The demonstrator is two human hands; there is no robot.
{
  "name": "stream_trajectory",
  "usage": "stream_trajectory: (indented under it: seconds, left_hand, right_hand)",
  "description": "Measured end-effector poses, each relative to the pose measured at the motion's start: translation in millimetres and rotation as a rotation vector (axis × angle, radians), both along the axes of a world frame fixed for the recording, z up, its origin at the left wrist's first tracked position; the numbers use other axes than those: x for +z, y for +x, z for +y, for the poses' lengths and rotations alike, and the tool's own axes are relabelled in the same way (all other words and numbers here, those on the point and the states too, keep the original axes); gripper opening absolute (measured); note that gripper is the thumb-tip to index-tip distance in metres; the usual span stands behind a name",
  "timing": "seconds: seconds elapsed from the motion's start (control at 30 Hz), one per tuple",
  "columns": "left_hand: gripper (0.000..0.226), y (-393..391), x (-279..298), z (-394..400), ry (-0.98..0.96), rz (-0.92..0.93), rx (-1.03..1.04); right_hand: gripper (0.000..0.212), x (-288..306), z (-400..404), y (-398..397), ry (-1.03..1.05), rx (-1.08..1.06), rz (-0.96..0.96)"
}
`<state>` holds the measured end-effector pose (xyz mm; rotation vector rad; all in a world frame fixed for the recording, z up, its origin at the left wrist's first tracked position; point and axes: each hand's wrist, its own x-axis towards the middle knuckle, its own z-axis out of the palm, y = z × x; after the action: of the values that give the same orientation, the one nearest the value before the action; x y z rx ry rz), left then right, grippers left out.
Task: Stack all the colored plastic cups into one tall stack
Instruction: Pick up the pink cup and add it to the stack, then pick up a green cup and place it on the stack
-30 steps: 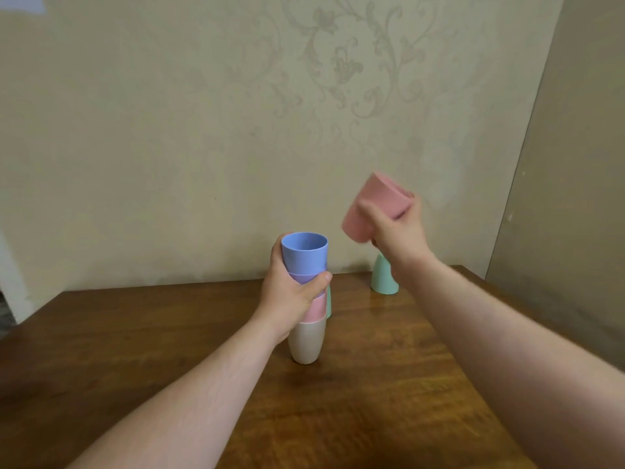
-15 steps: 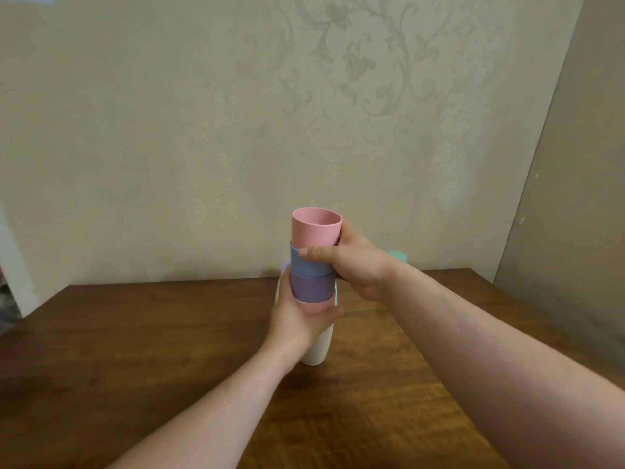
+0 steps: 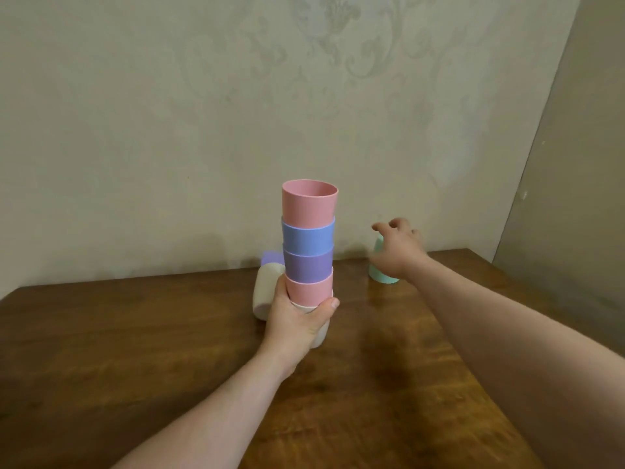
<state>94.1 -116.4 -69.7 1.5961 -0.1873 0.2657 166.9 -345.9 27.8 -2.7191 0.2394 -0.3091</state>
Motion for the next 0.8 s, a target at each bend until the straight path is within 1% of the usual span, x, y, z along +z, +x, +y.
stream_trajectory:
  seconds: [0.03,0.1,0.17,0.2,0.3,0.37,0.43,0.57,0.6,0.67,0.77,0.8]
  left_hand:
    - [0.072,2.2,-0.6,0.4,-0.003,-0.004,-0.013]
    - [0.078,5.1,-1.2,2.2,0.002,-0.008,-0.024]
    - [0.081,6.4,-1.4,3.0,0.014,-0.007,-0.029]
    - [0.081,6.5,-1.5,3.0,0.016,-0.001,-0.031]
    - [0.082,7.2,-0.9,1.0,0.025,0.009,-0.032]
    - [0.081,7.1,-0.7,0.9,0.027,0.008,-0.028]
    - [0.083,6.0,1.9,1.5,0.041,0.014,-0.020]
    - [0.075,-1.0,7.3,5.3,0.077,0.031,-0.018]
    - [0.075,-4.3,8.0,6.9,0.084,0.032,-0.014]
    - [0.076,-10.9,8.3,11.3,0.093,0.029,-0.004]
    - [0.081,-25.2,10.9,22.1,0.119,0.046,-0.006]
    - [0.084,-30.3,11.4,26.8,0.127,0.049,-0.007]
  right_hand:
    - [0.077,-3.9,-3.5,10.7,-0.038,0.002,0.059]
    - [0.087,-13.1,-5.6,26.6,0.028,-0.003,0.188]
    - [0.086,-27.8,-5.7,34.1,0.038,0.014,0.236]
    - [0.080,-34.8,-5.3,34.6,-0.002,0.026,0.197]
    - [0.050,-40.1,-8.0,25.4,-0.107,-0.027,-0.036]
    - [0.041,-35.6,-9.7,14.4,-0.102,-0.084,-0.065]
    - [0.044,-32.0,-10.5,2.9,-0.010,-0.089,-0.063]
    - [0.047,-35.0,-4.7,-31.6,0.355,-0.019,-0.173]
    - [0.050,-39.2,-3.6,-40.3,0.384,-0.013,-0.173]
    - [0.064,-51.4,-1.5,-54.9,0.360,-0.005,-0.066]
    - [0.105,-61.4,5.4,-76.0,0.317,0.042,0.212]
    - [0.114,-60.5,9.1,-82.0,0.292,0.046,0.283]
